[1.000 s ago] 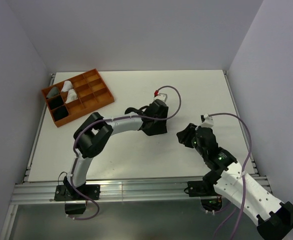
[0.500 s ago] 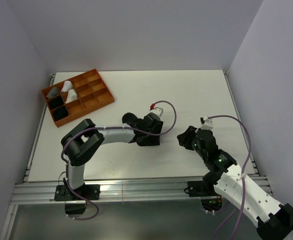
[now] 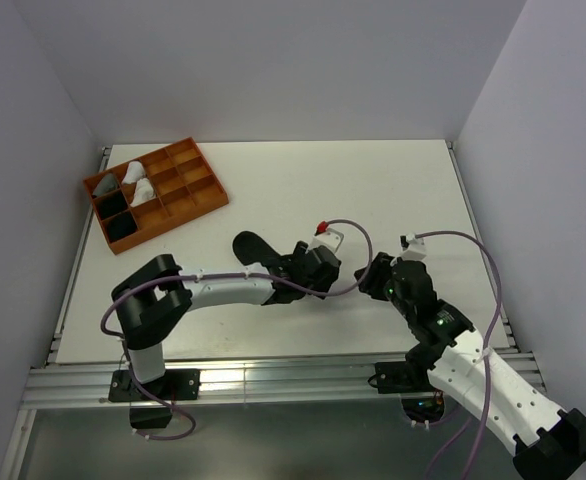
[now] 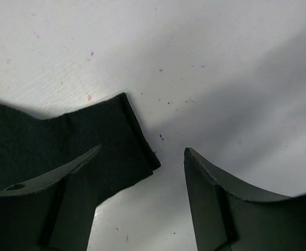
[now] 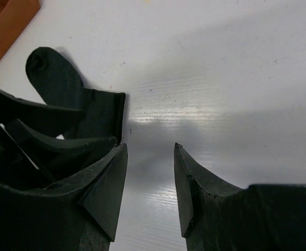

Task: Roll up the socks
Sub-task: Move the sock to the center of the board, then roll the sock at the center of the board.

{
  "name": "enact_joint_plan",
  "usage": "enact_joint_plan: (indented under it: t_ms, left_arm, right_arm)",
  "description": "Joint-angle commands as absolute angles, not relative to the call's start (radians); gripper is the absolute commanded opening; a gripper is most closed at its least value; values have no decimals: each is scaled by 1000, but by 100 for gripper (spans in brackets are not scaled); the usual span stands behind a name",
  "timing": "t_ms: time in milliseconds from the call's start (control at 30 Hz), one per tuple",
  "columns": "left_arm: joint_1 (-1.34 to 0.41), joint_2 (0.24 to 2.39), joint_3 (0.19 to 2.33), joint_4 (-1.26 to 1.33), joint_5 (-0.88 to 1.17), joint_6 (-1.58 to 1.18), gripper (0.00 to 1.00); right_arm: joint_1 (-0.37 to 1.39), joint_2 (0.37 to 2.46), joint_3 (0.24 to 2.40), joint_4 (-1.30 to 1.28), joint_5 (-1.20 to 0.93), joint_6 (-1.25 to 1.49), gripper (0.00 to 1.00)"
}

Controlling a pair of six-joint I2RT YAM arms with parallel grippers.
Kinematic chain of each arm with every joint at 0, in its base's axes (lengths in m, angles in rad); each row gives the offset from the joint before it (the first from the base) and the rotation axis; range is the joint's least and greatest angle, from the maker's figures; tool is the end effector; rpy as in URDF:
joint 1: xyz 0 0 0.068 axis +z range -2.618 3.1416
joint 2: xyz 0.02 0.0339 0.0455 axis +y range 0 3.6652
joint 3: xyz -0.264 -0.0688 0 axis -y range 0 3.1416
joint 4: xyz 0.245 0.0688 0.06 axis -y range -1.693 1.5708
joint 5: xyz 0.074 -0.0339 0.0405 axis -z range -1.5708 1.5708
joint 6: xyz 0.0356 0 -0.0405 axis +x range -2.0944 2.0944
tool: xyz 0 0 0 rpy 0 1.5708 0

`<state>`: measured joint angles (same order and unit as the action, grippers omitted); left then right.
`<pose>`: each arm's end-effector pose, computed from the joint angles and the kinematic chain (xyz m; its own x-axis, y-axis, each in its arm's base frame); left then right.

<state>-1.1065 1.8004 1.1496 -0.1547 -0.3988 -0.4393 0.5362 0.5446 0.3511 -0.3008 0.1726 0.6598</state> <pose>0.1849 -0.3384 0.1929 -0.5915 0.3058 -0.7461 0.4994 0.8654 -0.0412 0.1253 0.0674 0.2103 -0.5511 0.3749 -0.7455 -0.0450 0.8787 0.4752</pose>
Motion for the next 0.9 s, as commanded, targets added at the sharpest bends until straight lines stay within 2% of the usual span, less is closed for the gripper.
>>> enact_joint_plan:
  t_ms: [0,267,600,700,733,867]
  left_arm:
    - [-1156,1851,1204,-248,-592,-498,66]
    - [-1197,1943,1243,-267,-709,-531,61]
    - [-1197,2023,1281,-327,-698,-564,54]
    - [-1197,2023,1273,-339,-695,-572,47]
    - [-1197,2022,1269,-334,-689,-568,38]
    - [-1193,1999,1252,-330,-690,-574,24]
  right_arm:
    - [528,523,351,-295,201,641,49]
    - [526,511,342,-291,184,652,49]
    - [525,502,333,-287,183,660,48]
    - [525,497,328,-282,186,661,48]
    - [523,495,325,-281,187,661,48]
    - [523,495,324,-268,187,663,48]
